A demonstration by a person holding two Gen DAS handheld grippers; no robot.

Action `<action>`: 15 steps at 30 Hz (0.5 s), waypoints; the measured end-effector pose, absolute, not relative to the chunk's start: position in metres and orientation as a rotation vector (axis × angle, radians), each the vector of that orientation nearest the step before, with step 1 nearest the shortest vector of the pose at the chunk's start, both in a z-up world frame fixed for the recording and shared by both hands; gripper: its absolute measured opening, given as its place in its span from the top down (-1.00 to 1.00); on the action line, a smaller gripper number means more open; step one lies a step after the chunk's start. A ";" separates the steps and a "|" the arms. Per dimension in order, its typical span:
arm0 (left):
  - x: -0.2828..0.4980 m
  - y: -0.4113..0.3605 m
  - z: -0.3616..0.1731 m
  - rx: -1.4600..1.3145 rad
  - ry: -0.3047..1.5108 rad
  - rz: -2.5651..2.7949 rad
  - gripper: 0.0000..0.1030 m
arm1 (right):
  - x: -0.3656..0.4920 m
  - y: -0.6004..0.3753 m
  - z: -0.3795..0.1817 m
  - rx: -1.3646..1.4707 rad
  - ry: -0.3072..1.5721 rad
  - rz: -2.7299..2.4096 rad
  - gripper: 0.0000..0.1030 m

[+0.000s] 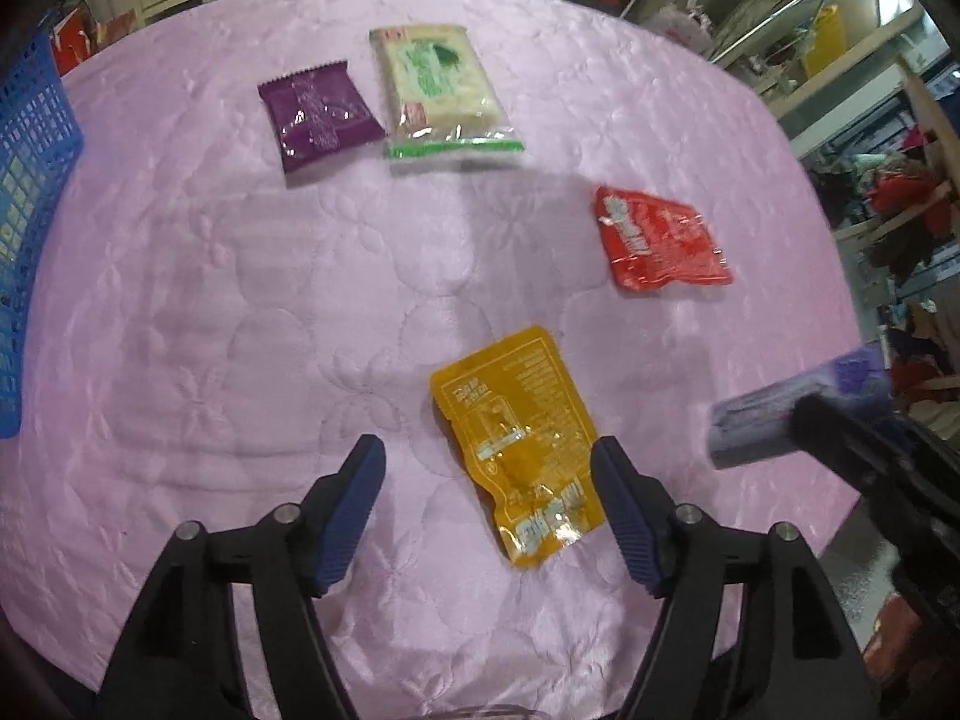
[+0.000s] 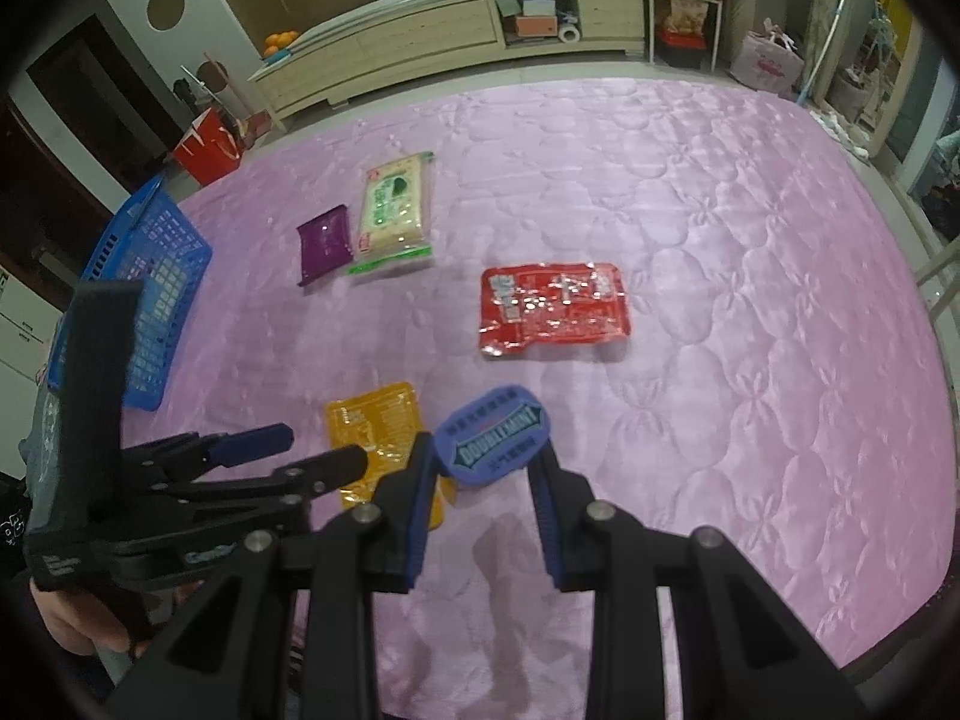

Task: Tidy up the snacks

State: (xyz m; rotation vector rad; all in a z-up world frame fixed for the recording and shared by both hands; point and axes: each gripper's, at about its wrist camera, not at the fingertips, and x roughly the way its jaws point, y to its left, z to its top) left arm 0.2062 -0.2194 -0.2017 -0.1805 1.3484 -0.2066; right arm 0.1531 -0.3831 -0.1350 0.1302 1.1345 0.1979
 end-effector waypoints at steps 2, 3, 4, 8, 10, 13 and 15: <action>0.210 -0.224 -0.208 -0.179 1.367 -0.189 -0.37 | 0.153 -0.388 -0.135 0.137 1.135 0.194 0.32; 0.211 -0.226 -0.213 -0.184 1.380 -0.176 -0.41 | 0.153 -0.390 -0.135 0.139 1.134 0.192 0.32; 0.212 -0.228 -0.213 -0.185 1.373 -0.174 -0.55 | 0.153 -0.394 -0.136 0.143 1.133 0.190 0.32; 0.215 -0.236 -0.215 -0.184 1.372 -0.140 -0.60 | 0.154 -0.402 -0.138 0.155 1.135 0.184 0.32; 0.218 -0.242 -0.216 -0.178 1.373 -0.116 -0.62 | 0.154 -0.407 -0.141 0.165 1.137 0.179 0.32; 0.223 -0.251 -0.218 -0.163 1.375 -0.077 -0.64 | 0.155 -0.412 -0.144 0.173 1.142 0.178 0.32; 0.226 -0.258 -0.219 -0.139 1.379 -0.054 -0.64 | 0.156 -0.414 -0.145 0.175 1.142 0.178 0.32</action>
